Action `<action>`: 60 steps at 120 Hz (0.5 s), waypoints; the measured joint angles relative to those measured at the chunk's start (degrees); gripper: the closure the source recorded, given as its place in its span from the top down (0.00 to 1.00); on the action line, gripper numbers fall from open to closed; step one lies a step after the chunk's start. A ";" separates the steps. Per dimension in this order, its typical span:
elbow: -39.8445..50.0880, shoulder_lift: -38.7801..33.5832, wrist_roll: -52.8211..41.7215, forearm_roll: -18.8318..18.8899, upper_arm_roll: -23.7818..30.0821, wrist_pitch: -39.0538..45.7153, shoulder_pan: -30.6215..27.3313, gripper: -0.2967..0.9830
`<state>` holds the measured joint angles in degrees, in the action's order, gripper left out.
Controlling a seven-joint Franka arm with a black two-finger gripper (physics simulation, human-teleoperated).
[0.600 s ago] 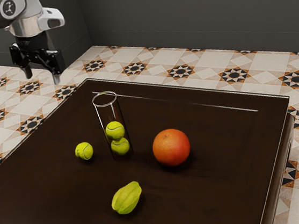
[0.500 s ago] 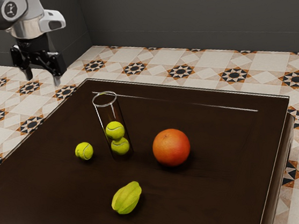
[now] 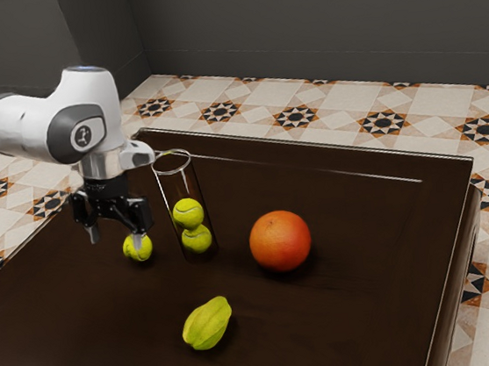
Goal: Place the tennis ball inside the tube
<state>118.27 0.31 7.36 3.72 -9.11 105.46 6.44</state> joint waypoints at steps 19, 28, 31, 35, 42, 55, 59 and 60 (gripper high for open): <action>1.77 3.05 0.33 -2.62 -0.02 6.69 -1.53 0.77; 1.80 4.23 0.19 -3.34 -0.03 9.03 -3.56 0.77; 1.80 4.48 0.11 -3.50 -0.03 9.68 -4.28 0.77; 1.80 4.81 -0.02 -3.68 -0.04 10.51 -5.05 0.77; 1.80 5.42 -0.26 -3.89 -0.04 11.92 -5.58 0.77; 1.66 6.72 -0.80 -4.09 -0.03 14.31 -5.18 0.77; 1.61 7.13 -1.01 -4.13 -0.03 14.99 -5.12 0.77; 1.60 7.21 -1.06 -4.14 -0.03 15.14 -5.14 0.77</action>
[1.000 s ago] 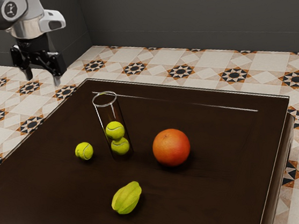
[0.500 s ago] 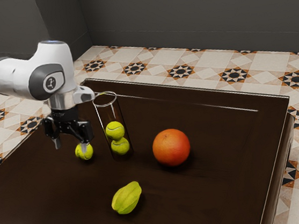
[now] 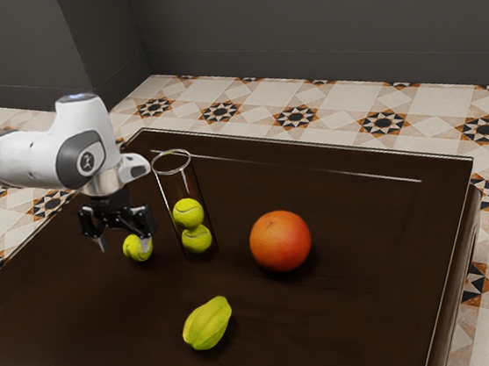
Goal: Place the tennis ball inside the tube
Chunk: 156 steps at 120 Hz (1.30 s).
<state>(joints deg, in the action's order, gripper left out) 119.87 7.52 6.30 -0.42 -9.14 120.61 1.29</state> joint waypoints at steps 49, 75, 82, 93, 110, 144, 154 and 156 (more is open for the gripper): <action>-1.95 5.70 -3.54 -2.22 0.00 5.07 -2.91 0.77; -7.17 11.63 -6.36 -3.41 0.07 6.03 -3.87 0.77; -8.08 12.83 -7.33 -3.51 0.16 6.13 -4.12 0.77; -9.12 14.20 -8.51 -4.17 0.24 6.29 -4.50 0.77; -11.09 16.11 -10.51 -5.00 0.32 6.43 -5.43 0.77; -15.18 20.41 -14.45 -6.16 0.52 6.53 -6.53 0.77; -16.10 21.47 -15.65 -6.64 0.53 6.54 -6.71 0.77; -16.18 21.60 -15.88 -6.70 0.53 6.55 -6.73 0.77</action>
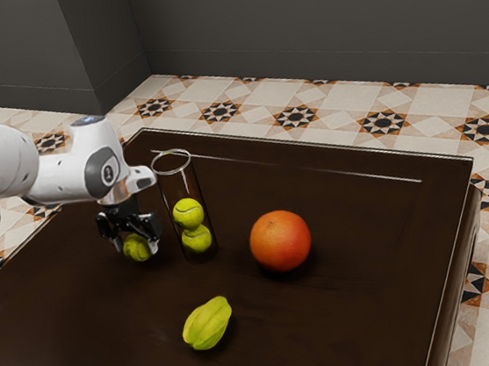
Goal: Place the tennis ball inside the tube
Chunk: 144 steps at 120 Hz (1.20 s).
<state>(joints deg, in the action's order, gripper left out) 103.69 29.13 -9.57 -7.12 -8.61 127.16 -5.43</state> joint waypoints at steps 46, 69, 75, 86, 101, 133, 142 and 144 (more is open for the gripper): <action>-0.22 1.28 -4.08 -1.57 0.00 0.07 -0.51 0.74; -0.22 1.15 -5.61 -1.52 0.00 0.04 -0.45 0.60; -0.22 1.15 -5.91 -1.50 0.00 0.05 -0.45 0.59; -0.22 1.06 -6.36 -1.44 0.00 0.06 -0.44 0.58; 0.02 -1.53 -6.68 -1.12 -0.07 0.09 0.43 0.55; 1.87 -20.13 -3.68 4.18 -0.02 -6.57 3.38 0.51; -0.69 -22.84 -2.10 6.08 0.66 -9.84 4.34 0.50; -1.61 -23.16 -1.73 6.53 0.98 -10.63 4.48 0.50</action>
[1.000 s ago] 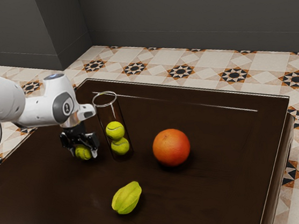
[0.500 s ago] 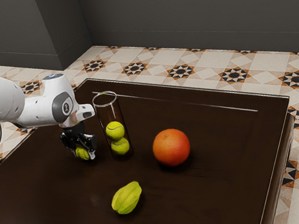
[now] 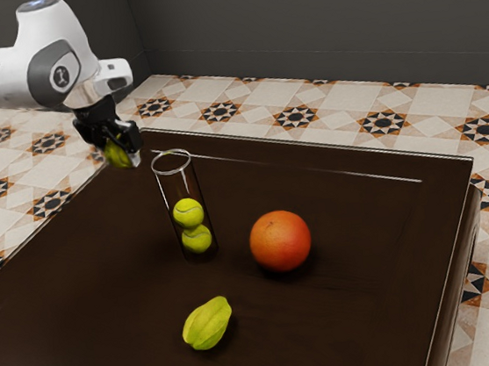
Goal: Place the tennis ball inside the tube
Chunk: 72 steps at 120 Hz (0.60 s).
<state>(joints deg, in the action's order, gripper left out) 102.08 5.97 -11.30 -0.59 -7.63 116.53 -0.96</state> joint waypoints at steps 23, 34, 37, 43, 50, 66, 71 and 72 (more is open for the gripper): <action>-7.17 -0.77 5.23 1.48 4.24 -8.25 1.70 0.49; -7.93 -0.66 8.28 0.43 6.37 -10.93 1.61 0.51; -8.02 -0.56 9.07 0.03 6.70 -11.52 1.75 0.51; -9.61 0.89 10.56 -0.63 7.04 -12.81 1.92 0.52; -11.56 2.94 12.12 -1.16 7.21 -14.09 1.69 0.52; -14.30 6.31 15.15 -1.73 7.24 -16.09 0.99 0.51; -14.93 7.07 15.95 -1.80 7.23 -16.49 0.87 0.51; -15.02 7.21 16.11 -1.81 7.23 -16.56 0.85 0.51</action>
<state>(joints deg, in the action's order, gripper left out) 87.06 13.18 4.81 -2.40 -0.40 99.97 -0.11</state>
